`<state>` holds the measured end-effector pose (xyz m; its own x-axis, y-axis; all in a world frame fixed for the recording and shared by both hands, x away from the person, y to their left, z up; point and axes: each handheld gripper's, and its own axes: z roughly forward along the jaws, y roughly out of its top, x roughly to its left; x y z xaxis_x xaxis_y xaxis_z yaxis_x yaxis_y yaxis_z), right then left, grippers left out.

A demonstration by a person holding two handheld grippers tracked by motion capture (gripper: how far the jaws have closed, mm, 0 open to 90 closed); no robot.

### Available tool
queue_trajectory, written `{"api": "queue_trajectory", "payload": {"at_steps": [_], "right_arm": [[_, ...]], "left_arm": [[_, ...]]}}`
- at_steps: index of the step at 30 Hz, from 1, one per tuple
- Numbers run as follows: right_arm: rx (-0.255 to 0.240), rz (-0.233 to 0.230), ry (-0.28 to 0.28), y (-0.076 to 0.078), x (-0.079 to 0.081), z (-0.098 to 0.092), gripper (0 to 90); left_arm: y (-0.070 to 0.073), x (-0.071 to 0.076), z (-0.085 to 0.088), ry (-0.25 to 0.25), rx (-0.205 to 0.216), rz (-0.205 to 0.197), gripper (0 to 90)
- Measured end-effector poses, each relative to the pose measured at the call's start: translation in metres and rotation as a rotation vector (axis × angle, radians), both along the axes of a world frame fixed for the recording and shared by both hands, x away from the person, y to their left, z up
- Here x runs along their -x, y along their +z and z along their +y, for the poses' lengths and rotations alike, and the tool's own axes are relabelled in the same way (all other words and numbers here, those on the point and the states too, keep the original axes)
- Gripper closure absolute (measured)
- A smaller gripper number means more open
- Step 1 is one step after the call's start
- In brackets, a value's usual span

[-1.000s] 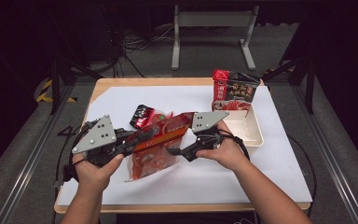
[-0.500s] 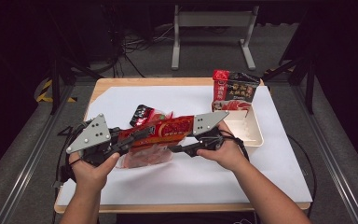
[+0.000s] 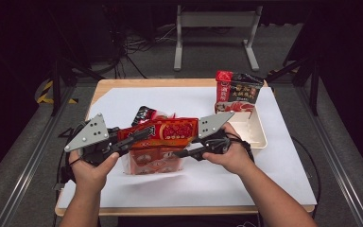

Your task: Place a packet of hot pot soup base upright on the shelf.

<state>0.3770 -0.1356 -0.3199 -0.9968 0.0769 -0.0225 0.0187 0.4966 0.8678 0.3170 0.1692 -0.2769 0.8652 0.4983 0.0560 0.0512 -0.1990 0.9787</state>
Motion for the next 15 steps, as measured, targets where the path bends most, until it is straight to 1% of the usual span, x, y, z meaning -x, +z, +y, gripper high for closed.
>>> {"api": "queue_trajectory", "payload": {"at_steps": [2, 3, 4, 5, 6, 7, 8, 9, 11, 14, 15], "right_arm": [[0.015, 0.003, -0.013, 0.002, 0.001, -0.002, 71.1], [0.015, 0.003, -0.013, 0.002, 0.001, -0.002, 71.1], [0.029, 0.006, -0.022, 0.003, 0.002, -0.004, 71.1], [0.029, 0.006, -0.022, 0.003, 0.002, -0.004, 71.1], [0.035, 0.008, -0.027, 0.004, 0.002, -0.005, 71.1], [0.041, 0.009, -0.036, 0.005, 0.002, -0.006, 71.1], [0.044, 0.009, -0.041, 0.006, 0.002, -0.007, 71.1], [0.046, 0.011, -0.055, 0.008, 0.002, -0.01, 71.1], [0.047, 0.009, -0.07, 0.012, 0.002, -0.014, 71.1], [0.036, 0.01, -0.098, 0.02, 0.001, -0.023, 71.1], [0.033, 0.013, -0.111, 0.023, 0.0, -0.026, 71.1]], "left_arm": [[0.0, -0.001, 0.001, 0.03, 0.013, -0.007, 76.1], [0.0, -0.001, 0.001, 0.03, 0.013, -0.007, 70.8], [0.0, -0.001, 0.001, 0.057, 0.008, -0.01, 62.8], [0.0, -0.001, 0.001, 0.057, 0.008, -0.01, 56.3], [0.0, -0.001, 0.001, 0.087, 0.002, -0.013, 56.3], [0.0, -0.001, 0.001, 0.105, -0.004, -0.013, 47.3], [0.0, -0.002, 0.002, 0.108, -0.002, -0.007, 44.5], [0.0, -0.003, 0.002, 0.116, -0.004, -0.007, 38.8], [-0.001, -0.004, 0.004, 0.132, -0.009, -0.006, 32.1], [-0.002, -0.006, 0.007, 0.148, -0.013, 0.007, 26.5], [-0.003, -0.007, 0.009, 0.156, -0.011, 0.017, 25.5]]}}
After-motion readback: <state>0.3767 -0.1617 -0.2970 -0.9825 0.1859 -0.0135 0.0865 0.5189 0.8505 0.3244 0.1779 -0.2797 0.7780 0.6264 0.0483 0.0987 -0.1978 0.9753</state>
